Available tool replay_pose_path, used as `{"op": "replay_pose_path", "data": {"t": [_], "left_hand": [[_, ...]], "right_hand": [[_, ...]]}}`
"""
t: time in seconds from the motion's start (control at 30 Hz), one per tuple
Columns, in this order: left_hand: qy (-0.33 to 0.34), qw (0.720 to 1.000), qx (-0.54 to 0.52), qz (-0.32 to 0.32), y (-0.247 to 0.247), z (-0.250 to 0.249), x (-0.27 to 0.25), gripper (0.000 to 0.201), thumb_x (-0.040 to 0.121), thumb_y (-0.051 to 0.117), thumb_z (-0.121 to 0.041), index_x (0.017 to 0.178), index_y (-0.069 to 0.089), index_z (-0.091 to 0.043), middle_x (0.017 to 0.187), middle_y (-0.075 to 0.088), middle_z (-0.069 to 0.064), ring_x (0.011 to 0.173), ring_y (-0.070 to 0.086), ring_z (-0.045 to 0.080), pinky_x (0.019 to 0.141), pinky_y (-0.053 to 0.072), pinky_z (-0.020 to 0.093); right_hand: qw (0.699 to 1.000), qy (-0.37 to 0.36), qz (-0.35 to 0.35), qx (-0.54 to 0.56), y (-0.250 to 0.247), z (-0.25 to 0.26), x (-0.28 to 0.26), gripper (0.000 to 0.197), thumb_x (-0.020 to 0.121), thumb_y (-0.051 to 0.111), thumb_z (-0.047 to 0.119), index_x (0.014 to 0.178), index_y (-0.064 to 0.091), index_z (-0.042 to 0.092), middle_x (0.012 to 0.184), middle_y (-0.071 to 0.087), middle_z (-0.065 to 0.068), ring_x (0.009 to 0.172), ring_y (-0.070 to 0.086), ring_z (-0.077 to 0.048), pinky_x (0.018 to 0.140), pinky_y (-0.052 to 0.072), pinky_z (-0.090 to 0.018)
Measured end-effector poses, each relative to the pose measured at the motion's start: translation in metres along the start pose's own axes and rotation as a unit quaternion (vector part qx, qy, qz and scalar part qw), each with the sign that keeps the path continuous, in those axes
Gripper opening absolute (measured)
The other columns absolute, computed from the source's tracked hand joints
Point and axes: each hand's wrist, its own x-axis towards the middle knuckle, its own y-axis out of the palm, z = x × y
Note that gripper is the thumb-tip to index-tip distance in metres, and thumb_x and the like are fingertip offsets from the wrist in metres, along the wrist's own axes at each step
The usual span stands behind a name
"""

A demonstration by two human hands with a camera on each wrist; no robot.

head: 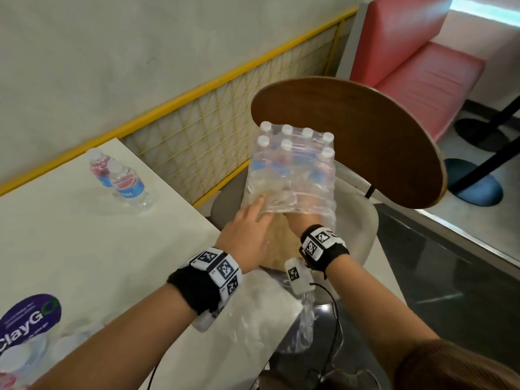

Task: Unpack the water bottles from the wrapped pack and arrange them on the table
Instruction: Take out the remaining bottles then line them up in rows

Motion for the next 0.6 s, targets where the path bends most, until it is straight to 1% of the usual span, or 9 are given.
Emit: {"op": "replay_pose_path", "data": {"t": [0.1,0.13,0.2,0.23,0.3,0.4,0.47,0.53,0.6], "left_hand": [[-0.008,1.0,0.003,0.005,0.0,0.001,0.009,0.054,0.086,0.06,-0.021,0.135,0.036,-0.021,0.157,-0.002,0.0,0.139,0.025,0.029,0.094,0.047,0.04],[-0.008,1.0,0.001,0.003,0.0,0.001,0.012,0.054,0.085,0.063,-0.023,0.133,0.037,-0.022,0.156,-0.001,0.0,0.137,0.028,0.029,0.092,0.049,0.04],[-0.012,1.0,-0.011,-0.001,0.002,0.002,0.018,0.056,0.084,0.066,-0.029,0.133,0.038,-0.024,0.155,0.003,0.0,0.134,0.033,0.028,0.091,0.051,0.041],[-0.015,1.0,-0.02,0.002,0.003,0.003,0.021,0.057,0.084,0.066,-0.031,0.133,0.039,-0.024,0.155,0.005,0.0,0.132,0.036,0.028,0.091,0.051,0.042],[-0.014,0.999,-0.044,0.014,0.006,0.007,0.026,0.059,0.083,0.068,-0.033,0.135,0.04,-0.025,0.154,0.012,-0.001,0.128,0.042,0.028,0.093,0.05,0.044],[-0.014,0.997,-0.073,0.022,0.009,0.011,0.029,0.055,0.083,0.069,-0.035,0.132,0.047,-0.025,0.149,0.024,-0.002,0.118,0.053,0.026,0.093,0.049,0.041],[-0.021,0.997,-0.073,0.022,0.01,0.011,0.03,0.053,0.082,0.069,-0.036,0.13,0.049,-0.024,0.146,0.027,-0.003,0.113,0.056,0.025,0.091,0.05,0.039],[-0.02,0.998,-0.06,0.026,0.011,0.007,0.03,0.053,0.082,0.069,-0.036,0.13,0.049,-0.024,0.145,0.03,-0.003,0.113,0.055,0.024,0.089,0.051,0.04],[-0.015,0.998,-0.058,0.029,0.012,0.005,0.031,0.054,0.082,0.069,-0.035,0.13,0.047,-0.025,0.141,0.035,-0.002,0.113,0.054,0.024,0.087,0.052,0.043]], "right_hand": [[0.991,-0.131,-0.025,0.014,0.002,0.005,-0.032,0.019,0.088,0.055,0.037,0.096,0.063,0.022,0.093,0.068,-0.003,0.084,0.065,-0.019,0.081,0.055,-0.037],[0.989,-0.142,-0.017,0.042,0.0,0.01,-0.041,0.013,0.089,0.057,0.032,0.092,0.062,0.02,0.085,0.067,-0.001,0.074,0.065,-0.015,0.074,0.056,-0.032],[0.983,-0.16,0.025,0.086,-0.008,0.018,-0.055,0.012,0.089,0.06,0.019,0.1,0.062,0.013,0.082,0.063,0.004,0.059,0.061,-0.004,0.061,0.051,-0.015],[0.98,-0.177,0.035,0.078,-0.007,0.017,-0.056,0.019,0.088,0.061,0.016,0.106,0.061,0.01,0.085,0.061,0.006,0.058,0.06,0.0,0.056,0.047,-0.008],[0.977,-0.173,0.095,0.085,-0.009,0.016,-0.058,0.029,0.086,0.062,0.012,0.114,0.057,0.008,0.091,0.059,0.007,0.067,0.06,-0.004,0.057,0.048,-0.006],[0.967,-0.113,0.166,0.156,-0.022,0.014,-0.053,0.019,0.088,0.055,0.0,0.101,0.059,0.012,0.085,0.063,0.004,0.071,0.064,-0.014,0.069,0.056,-0.022],[0.976,-0.052,0.118,0.173,-0.033,0.015,-0.039,0.015,0.089,0.054,0.001,0.092,0.061,0.013,0.09,0.064,-0.006,0.087,0.064,-0.024,0.082,0.053,-0.031],[0.995,-0.007,0.047,0.09,-0.045,0.011,-0.024,0.024,0.095,0.05,0.012,0.117,0.058,0.008,0.117,0.059,-0.015,0.108,0.058,-0.029,0.092,0.046,-0.035],[0.999,0.039,0.027,0.0,-0.054,0.001,-0.015,0.049,0.095,0.052,0.021,0.141,0.039,0.01,0.13,0.053,-0.016,0.101,0.057,-0.025,0.089,0.05,-0.037]]}}
